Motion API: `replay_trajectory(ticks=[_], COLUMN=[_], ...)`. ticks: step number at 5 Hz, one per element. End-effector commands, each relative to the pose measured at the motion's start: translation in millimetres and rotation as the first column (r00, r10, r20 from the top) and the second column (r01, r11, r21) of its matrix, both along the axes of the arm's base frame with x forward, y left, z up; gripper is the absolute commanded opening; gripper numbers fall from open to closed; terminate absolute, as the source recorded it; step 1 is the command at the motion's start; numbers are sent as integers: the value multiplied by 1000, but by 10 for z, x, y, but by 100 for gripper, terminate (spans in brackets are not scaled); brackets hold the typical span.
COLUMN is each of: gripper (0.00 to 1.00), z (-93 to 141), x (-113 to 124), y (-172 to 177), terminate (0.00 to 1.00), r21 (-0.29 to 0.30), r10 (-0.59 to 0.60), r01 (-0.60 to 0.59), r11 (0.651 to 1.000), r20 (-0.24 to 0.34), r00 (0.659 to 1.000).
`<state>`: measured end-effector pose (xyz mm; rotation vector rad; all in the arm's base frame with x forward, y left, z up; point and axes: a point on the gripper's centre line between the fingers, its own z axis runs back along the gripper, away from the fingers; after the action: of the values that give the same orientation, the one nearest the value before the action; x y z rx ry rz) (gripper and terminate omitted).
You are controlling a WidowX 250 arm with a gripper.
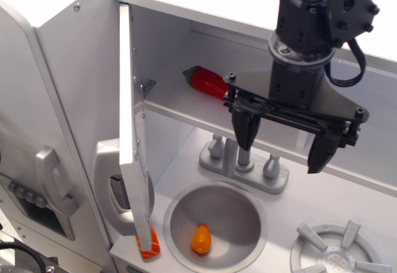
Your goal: Close microwave
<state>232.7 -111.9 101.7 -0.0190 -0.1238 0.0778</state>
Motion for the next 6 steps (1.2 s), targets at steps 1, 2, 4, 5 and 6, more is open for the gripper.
replay_trajectory(ticks=[1,2,4,5,6], gripper=[100,100,100,100,100], z=[0,352,876,1068,955], x=[0,62,-53,-86,-93], y=[0,-47,494,755,912], terminate=[0,0,0,0,0], r21=[0,-26,-132,-168,-120], r10=[0,-14,54,81,111], r01=[0,14,-45,-66,-100], r11=[1000,1000,990,984,988], r20=[0,16,70,88,83], r00=[1000,1000,996,993,990])
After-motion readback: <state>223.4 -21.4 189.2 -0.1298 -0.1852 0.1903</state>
